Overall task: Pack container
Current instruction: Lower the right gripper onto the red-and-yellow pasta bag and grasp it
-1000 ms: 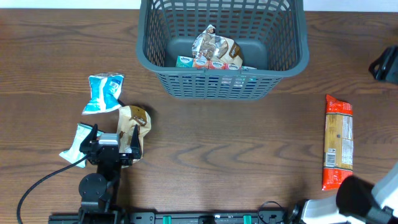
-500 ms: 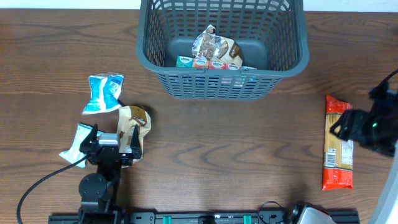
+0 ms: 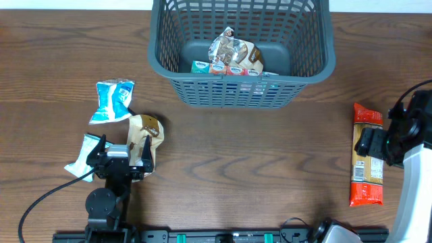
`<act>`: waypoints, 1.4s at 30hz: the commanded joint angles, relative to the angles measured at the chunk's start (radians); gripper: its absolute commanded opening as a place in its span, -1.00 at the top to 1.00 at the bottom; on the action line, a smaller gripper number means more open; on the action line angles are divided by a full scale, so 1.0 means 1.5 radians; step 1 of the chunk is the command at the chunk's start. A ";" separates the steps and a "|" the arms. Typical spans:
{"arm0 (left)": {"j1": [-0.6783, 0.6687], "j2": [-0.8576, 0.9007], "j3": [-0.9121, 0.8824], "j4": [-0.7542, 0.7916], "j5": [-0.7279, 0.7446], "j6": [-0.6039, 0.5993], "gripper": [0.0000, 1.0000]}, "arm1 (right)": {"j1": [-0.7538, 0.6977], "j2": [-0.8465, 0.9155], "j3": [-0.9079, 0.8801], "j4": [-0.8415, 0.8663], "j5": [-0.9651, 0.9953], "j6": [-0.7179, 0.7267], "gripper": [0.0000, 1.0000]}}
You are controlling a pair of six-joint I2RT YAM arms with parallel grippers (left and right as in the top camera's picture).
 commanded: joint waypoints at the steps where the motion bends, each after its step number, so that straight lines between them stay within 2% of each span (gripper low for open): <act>1: -0.004 -0.007 -0.010 -0.030 -0.013 0.004 -0.97 | -0.022 0.031 -0.008 0.020 -0.134 -0.156 -0.81; 3: -0.004 -0.007 -0.010 -0.030 -0.013 0.005 -0.97 | -0.031 0.060 -0.008 0.043 -0.161 -0.179 -0.73; 7: -0.004 -0.007 -0.010 -0.030 -0.013 0.005 -0.97 | -0.040 0.122 -0.008 0.066 -0.112 -0.179 -0.64; 8: -0.004 -0.007 -0.010 -0.030 -0.013 0.004 -0.97 | -0.041 0.135 -0.008 0.066 -0.104 -0.179 -0.73; 9: -0.004 -0.007 -0.010 -0.030 -0.013 0.004 -0.97 | -0.042 0.146 -0.008 0.067 -0.104 -0.179 -0.98; 18: -0.004 -0.007 -0.010 -0.030 -0.013 0.005 -0.97 | -0.050 0.163 -0.008 0.116 -0.105 -0.179 -0.98; 27: -0.004 -0.007 -0.010 -0.030 -0.013 0.004 -0.97 | -0.116 0.168 -0.014 0.165 -0.112 -0.186 -0.99; 42: -0.004 -0.007 -0.010 -0.030 -0.013 0.005 -0.97 | -0.117 0.246 -0.117 0.269 -0.130 -0.194 -0.99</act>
